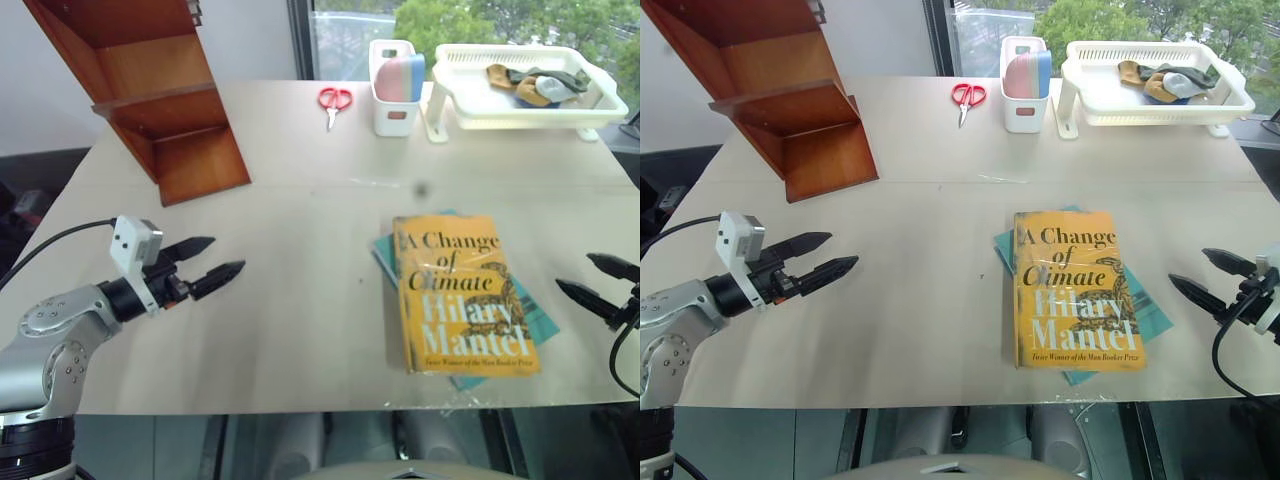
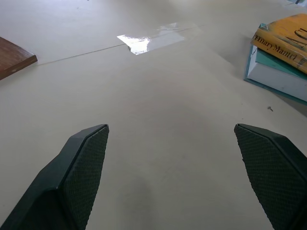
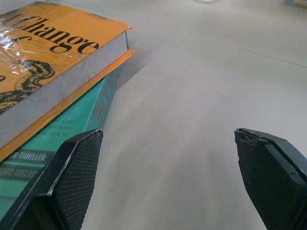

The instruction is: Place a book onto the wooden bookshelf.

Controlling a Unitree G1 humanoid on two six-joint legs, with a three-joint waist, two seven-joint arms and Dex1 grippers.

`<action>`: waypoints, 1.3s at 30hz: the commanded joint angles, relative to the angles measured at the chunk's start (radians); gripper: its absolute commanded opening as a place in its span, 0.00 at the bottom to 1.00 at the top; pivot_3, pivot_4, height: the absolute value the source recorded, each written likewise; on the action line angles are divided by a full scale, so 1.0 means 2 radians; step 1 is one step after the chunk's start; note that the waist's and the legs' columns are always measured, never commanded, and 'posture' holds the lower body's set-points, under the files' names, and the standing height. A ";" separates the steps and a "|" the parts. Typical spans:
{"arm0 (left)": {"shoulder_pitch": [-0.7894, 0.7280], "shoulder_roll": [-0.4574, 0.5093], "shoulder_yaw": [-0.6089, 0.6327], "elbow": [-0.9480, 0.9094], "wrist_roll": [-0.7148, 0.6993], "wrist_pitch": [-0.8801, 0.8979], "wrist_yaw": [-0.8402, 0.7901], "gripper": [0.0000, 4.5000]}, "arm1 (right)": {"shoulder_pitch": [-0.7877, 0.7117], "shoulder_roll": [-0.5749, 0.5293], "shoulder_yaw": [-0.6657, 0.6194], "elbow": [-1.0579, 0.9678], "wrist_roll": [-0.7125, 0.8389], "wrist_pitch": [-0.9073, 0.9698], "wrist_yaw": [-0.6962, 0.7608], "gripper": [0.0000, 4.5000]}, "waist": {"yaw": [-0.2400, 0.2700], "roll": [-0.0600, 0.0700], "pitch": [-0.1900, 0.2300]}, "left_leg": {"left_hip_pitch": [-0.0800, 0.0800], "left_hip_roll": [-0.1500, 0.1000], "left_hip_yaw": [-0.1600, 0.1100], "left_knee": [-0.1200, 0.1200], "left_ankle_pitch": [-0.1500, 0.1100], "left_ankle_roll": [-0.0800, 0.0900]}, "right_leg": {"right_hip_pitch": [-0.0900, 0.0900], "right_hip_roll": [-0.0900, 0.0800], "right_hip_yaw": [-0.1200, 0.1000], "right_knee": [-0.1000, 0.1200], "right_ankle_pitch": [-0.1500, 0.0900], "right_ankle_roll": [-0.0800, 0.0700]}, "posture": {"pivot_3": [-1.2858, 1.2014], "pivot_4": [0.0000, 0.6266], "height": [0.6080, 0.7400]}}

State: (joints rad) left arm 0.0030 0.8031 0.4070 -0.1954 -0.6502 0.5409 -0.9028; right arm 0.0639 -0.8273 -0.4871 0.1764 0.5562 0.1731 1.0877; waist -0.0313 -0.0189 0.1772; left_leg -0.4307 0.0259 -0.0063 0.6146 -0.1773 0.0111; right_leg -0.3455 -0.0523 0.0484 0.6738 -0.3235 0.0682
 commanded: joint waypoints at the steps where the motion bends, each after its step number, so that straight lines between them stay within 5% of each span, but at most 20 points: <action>1: -0.001 0.010 0.027 -0.027 -0.022 0.003 -0.010 0.98 | 0.005 -0.020 -0.017 -0.002 0.001 -0.009 0.025 1.00 | 0.000 0.000 0.000 | 0.000 0.000 0.000 0.000 0.000 0.000 | 0.000 0.000 0.000 0.000 0.000 0.000 | 0.52 0.24 1.00; 25: 0.020 0.016 0.041 -0.048 -0.033 -0.003 -0.031 0.98 | -0.012 -0.032 -0.019 0.014 -0.007 -0.006 0.069 1.00 | 0.001 0.000 0.000 | 0.000 0.000 0.000 0.000 0.000 0.000 | 0.000 0.000 0.000 0.000 0.000 0.000 | 0.52 0.24 1.00; 39: 0.016 0.100 0.101 -0.070 -0.129 0.005 -0.227 0.98 | -0.004 -0.027 0.021 0.001 -0.028 -0.022 0.101 1.00 | 0.000 0.000 0.000 | 0.000 0.000 0.000 0.000 0.000 0.000 | 0.000 0.000 0.000 0.000 0.000 0.000 | 0.52 0.24 1.00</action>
State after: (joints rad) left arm 0.0350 0.9770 0.5642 -0.3008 -0.8705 0.5579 -1.2992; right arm 0.0688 -0.8767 -0.4409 0.1958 0.5004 0.1463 1.2831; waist -0.0309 -0.0184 0.1771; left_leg -0.4306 0.0261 -0.0056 0.6145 -0.1775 0.0113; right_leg -0.3454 -0.0523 0.0478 0.6727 -0.3236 0.0681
